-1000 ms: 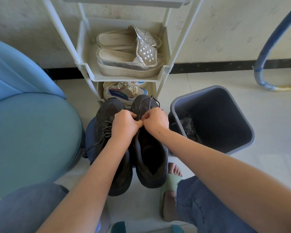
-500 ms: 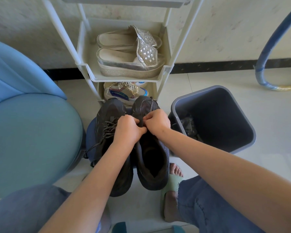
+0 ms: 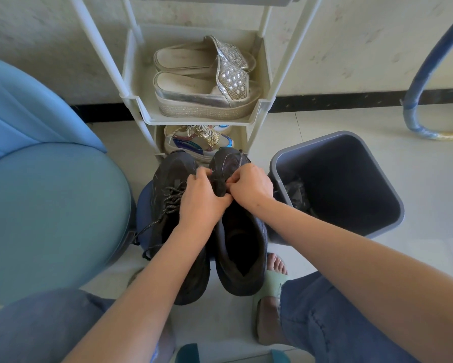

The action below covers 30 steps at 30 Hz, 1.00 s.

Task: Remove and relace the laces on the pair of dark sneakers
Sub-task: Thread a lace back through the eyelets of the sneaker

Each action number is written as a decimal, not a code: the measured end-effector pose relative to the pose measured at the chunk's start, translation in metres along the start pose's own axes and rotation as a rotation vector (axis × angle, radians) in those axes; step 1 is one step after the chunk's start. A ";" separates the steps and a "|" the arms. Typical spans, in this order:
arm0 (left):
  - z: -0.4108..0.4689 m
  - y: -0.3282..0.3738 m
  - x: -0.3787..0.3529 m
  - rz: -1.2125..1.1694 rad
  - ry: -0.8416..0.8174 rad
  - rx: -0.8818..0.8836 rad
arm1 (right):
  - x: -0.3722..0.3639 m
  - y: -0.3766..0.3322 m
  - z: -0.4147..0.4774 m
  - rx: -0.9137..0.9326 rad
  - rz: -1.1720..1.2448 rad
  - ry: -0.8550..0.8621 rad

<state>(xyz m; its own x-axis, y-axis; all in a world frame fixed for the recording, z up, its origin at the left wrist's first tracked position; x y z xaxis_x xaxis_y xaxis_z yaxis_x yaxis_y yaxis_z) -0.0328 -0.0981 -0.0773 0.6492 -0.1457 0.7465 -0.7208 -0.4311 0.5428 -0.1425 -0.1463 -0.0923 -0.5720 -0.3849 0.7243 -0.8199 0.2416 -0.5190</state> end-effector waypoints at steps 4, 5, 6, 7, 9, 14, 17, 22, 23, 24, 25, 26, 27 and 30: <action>-0.001 0.005 -0.001 0.041 -0.027 -0.059 | 0.003 0.006 -0.001 -0.060 0.179 -0.041; -0.002 0.005 -0.001 0.047 -0.023 -0.058 | 0.002 0.007 0.000 -0.071 0.216 -0.054; -0.001 0.004 0.000 0.041 -0.013 -0.055 | 0.002 0.008 0.000 -0.079 0.241 -0.067; 0.000 0.004 0.000 0.034 -0.009 -0.047 | 0.002 0.009 0.000 -0.083 0.250 -0.080; 0.002 0.003 0.000 0.043 0.001 -0.043 | 0.002 0.009 0.000 -0.084 0.259 -0.099; 0.006 0.006 -0.002 0.152 -0.005 -0.059 | -0.002 0.007 -0.002 -0.049 0.157 -0.025; 0.012 0.007 -0.002 0.220 0.005 -0.073 | -0.003 0.004 -0.003 -0.005 0.067 0.005; 0.013 0.004 0.003 0.108 0.035 -0.042 | -0.003 0.003 0.000 0.005 0.034 0.010; 0.012 0.003 0.004 0.072 0.032 -0.038 | -0.003 0.005 0.002 -0.004 0.072 -0.006; 0.012 0.002 0.005 0.044 0.031 -0.036 | -0.003 0.007 0.003 -0.010 0.118 -0.020; 0.012 0.001 0.006 0.023 0.029 -0.032 | -0.003 0.008 0.003 -0.012 0.167 -0.034; 0.013 0.000 0.006 0.007 0.027 -0.027 | -0.002 0.009 0.002 -0.011 0.206 -0.041; 0.014 0.000 0.005 -0.002 0.024 -0.021 | -0.002 0.010 0.000 -0.005 0.224 -0.040; 0.014 0.001 0.004 0.004 0.018 -0.003 | 0.000 0.007 -0.002 0.034 0.180 -0.028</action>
<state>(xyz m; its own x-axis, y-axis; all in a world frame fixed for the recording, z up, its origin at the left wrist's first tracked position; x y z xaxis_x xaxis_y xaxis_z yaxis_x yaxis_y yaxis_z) -0.0273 -0.1114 -0.0789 0.6420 -0.1310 0.7554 -0.7240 -0.4276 0.5412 -0.1484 -0.1425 -0.0956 -0.7082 -0.3625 0.6058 -0.7027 0.2790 -0.6545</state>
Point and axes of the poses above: each hand's wrist, its own z-axis towards the middle knuckle, its own x-axis out of the back of the hand, y = z × x, the point moved 5 cm from there along z, towards the middle knuckle, and after that the axes turned 5 degrees about z, right-handed, at the moved point
